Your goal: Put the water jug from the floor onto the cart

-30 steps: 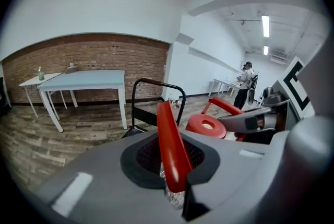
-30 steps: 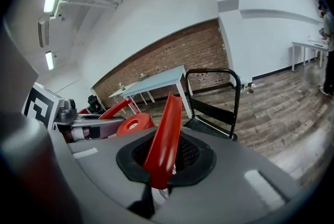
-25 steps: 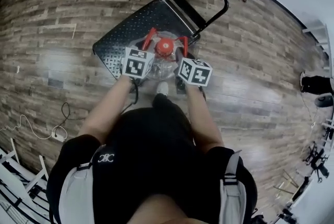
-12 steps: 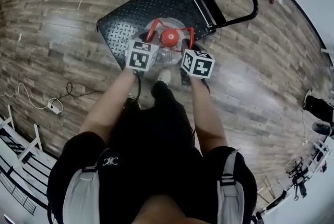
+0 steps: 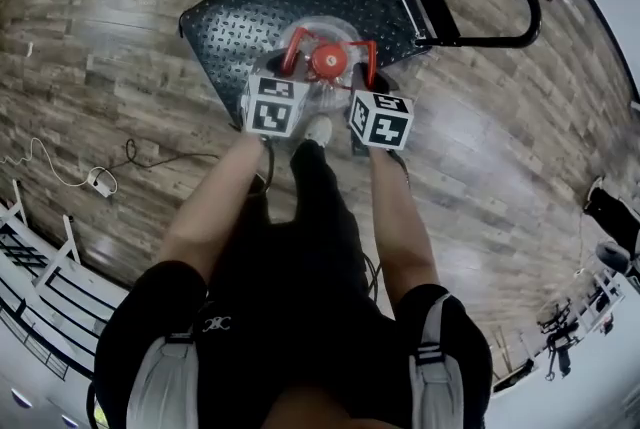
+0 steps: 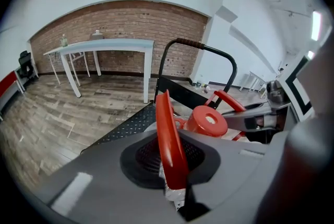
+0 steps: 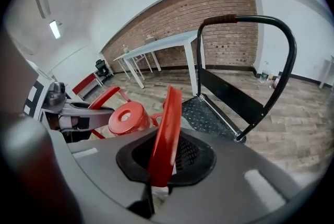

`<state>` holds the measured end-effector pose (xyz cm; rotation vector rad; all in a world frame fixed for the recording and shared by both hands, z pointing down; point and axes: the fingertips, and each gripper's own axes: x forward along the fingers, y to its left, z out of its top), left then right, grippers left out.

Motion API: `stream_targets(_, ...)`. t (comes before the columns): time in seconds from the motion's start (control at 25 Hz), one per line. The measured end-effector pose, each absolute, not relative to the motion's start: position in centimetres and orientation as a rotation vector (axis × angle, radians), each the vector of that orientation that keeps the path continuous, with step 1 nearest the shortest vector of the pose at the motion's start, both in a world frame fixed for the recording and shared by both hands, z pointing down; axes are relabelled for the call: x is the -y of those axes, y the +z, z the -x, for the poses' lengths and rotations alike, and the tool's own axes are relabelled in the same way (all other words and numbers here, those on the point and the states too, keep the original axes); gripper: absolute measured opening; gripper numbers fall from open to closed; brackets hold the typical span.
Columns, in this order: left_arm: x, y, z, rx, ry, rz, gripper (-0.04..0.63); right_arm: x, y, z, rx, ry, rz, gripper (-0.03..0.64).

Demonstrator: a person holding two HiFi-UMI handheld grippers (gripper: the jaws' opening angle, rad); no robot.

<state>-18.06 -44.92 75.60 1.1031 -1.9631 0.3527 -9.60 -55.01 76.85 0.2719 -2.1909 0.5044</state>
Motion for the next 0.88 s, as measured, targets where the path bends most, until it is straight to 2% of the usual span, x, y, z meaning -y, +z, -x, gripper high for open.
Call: stream_targets(0.88, 41.4, 82.4, 14.8, 1.81, 0.282, -1.022, 0.06, 54.2, 81.8, 8.3, 2.119, 0.385, -0.252, 0.015)
